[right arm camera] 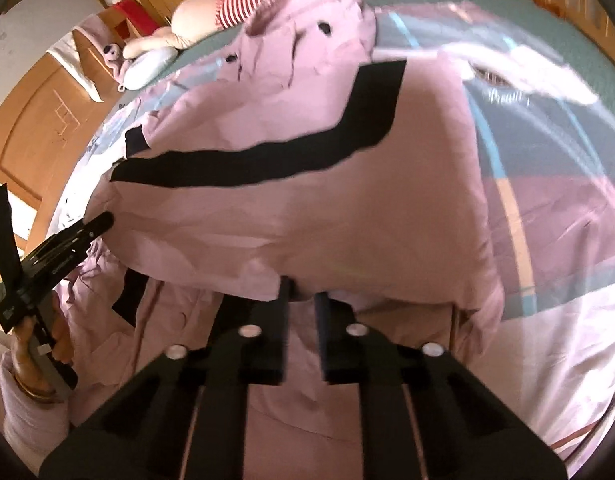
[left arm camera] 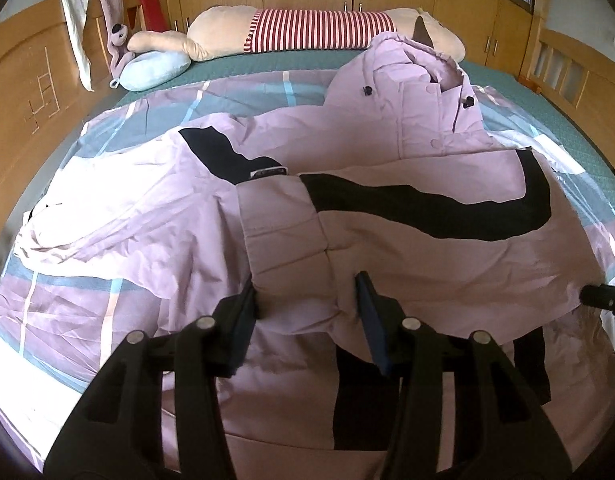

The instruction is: Fold large clothes

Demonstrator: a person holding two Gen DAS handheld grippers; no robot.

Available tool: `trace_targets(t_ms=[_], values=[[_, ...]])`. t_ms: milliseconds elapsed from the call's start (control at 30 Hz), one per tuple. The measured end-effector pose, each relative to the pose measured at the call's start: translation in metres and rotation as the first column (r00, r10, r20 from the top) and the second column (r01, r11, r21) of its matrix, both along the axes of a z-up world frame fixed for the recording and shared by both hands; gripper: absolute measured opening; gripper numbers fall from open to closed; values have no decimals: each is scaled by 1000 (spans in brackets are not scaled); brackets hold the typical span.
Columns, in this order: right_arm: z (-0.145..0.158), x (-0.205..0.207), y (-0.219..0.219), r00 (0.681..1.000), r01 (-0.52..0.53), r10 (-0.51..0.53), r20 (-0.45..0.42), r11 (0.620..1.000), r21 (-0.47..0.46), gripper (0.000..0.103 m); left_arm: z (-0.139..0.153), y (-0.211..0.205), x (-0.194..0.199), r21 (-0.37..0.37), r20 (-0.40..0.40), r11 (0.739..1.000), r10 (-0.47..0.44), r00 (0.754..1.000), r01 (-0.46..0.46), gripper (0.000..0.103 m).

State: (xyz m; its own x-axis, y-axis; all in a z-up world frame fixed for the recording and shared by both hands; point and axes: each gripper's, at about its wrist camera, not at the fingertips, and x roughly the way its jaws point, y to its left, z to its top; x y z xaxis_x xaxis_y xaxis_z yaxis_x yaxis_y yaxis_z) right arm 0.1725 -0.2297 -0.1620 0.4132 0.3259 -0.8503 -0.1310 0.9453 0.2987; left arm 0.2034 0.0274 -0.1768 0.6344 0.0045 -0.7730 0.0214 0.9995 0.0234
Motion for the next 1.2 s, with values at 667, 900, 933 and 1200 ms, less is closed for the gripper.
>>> trace_targets(t_ms=[667, 900, 933, 1200], values=[[-30, 13, 17, 994, -97, 90, -68, 989, -108, 48, -7, 8, 5, -7, -60, 1000, 1, 998, -1, 58], [-25, -10, 41, 977, -208, 201, -73, 972, -105, 63, 34, 124, -2, -213, 51, 937, 293, 955, -276, 101], [-26, -9, 44, 975, -215, 207, -78, 970, -114, 63, 30, 154, 0, -257, 33, 912, 339, 940, -320, 101], [-45, -14, 60, 965, -259, 249, -82, 950, -173, 78, -59, 339, 3, -594, -202, 590, 549, 811, -547, 101]])
